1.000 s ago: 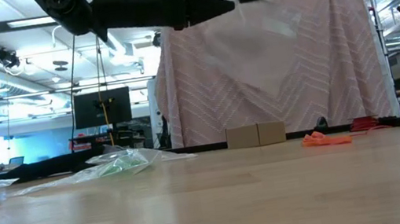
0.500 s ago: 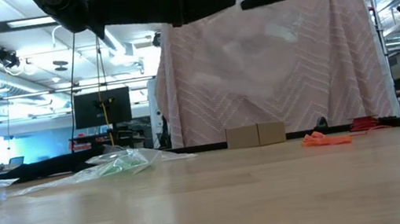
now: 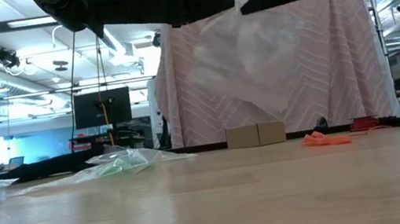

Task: Sort rubber bands
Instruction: Open the transparent zip bag

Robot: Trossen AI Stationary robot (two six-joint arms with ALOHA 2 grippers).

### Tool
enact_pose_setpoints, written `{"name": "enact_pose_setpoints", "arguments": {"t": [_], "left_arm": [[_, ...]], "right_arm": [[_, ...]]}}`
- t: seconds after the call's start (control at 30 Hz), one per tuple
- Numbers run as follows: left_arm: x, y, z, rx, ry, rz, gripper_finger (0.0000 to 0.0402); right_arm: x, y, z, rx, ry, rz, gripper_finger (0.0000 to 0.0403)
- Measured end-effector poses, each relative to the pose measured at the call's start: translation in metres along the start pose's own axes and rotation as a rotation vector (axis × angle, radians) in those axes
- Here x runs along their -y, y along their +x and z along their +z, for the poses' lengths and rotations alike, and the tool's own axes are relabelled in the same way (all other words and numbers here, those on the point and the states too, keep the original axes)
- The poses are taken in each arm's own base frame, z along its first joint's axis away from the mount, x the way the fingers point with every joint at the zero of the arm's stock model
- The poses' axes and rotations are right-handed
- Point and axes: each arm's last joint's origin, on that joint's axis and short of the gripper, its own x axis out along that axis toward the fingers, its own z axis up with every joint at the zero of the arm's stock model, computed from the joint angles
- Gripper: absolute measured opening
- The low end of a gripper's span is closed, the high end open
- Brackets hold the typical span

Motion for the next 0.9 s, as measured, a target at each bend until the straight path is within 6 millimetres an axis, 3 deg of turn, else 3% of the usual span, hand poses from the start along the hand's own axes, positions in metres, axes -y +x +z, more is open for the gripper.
{"name": "enact_pose_setpoints", "arguments": {"t": [0.9], "left_arm": [[-0.0008,-0.0001,-0.0055,-0.082,0.036,0.066,0.0012]], "right_arm": [[-0.0016,0.0025,0.0011,0.015,-0.013,0.004,0.0]]}}
